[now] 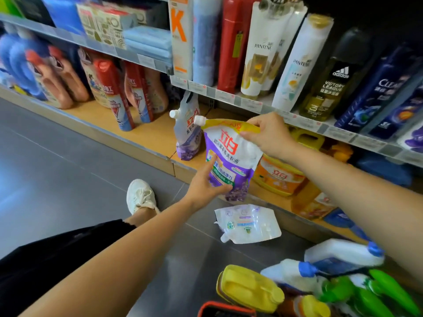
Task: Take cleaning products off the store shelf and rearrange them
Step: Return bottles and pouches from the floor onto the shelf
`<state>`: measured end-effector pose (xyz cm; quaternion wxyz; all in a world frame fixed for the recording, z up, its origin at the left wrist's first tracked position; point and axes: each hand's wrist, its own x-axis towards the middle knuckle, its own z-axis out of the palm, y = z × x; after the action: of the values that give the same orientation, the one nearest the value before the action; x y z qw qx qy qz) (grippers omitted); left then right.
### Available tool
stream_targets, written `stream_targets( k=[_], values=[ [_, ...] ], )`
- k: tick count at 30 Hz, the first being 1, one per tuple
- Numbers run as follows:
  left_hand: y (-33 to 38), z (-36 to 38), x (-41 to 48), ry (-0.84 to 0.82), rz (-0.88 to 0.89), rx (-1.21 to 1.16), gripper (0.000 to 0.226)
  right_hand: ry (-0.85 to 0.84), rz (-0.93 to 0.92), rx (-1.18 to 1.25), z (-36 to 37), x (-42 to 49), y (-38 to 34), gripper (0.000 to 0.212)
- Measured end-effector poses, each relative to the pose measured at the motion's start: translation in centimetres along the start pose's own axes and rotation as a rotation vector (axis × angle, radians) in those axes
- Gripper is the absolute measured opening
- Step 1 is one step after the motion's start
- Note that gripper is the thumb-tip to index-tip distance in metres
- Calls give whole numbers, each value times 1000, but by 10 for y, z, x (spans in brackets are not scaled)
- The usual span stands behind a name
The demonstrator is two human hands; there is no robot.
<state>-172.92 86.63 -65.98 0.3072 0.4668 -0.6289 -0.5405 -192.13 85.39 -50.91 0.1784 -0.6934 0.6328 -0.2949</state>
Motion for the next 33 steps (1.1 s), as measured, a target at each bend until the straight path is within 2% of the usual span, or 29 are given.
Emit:
stream_targets(
  k=[5,9,12,15,17,18,20,23,25,27,30,33],
  values=[
    [-6,9,61,164,82,30,88,114,12,-117,18,36,10,26],
    [-29,20,90,123,83,157,87,58,77,-220,46,37,39,25],
    [-48,24,99,64,121,279,82,152,78,-64,51,26,51,17],
    [-56,23,106,29,161,325,81,301,124,90,55,-9,64,46],
    [-56,22,112,-2,173,316,83,351,118,41,61,-47,82,46],
    [-55,21,116,-17,173,320,84,325,113,-4,64,-66,95,43],
    [-52,21,122,-53,158,346,88,106,140,-112,69,-100,122,46],
    [-43,24,128,-121,113,268,91,-409,195,-294,75,-134,160,83],
    [-41,26,125,-83,103,265,85,-612,172,-429,79,-145,179,99],
    [-49,27,113,49,132,339,69,-687,108,-524,83,-147,188,101],
    [-70,27,82,185,122,416,36,-670,-1,-532,87,-145,194,74],
    [-99,26,49,21,0,590,12,-623,14,-504,86,-143,198,52]
  ],
)
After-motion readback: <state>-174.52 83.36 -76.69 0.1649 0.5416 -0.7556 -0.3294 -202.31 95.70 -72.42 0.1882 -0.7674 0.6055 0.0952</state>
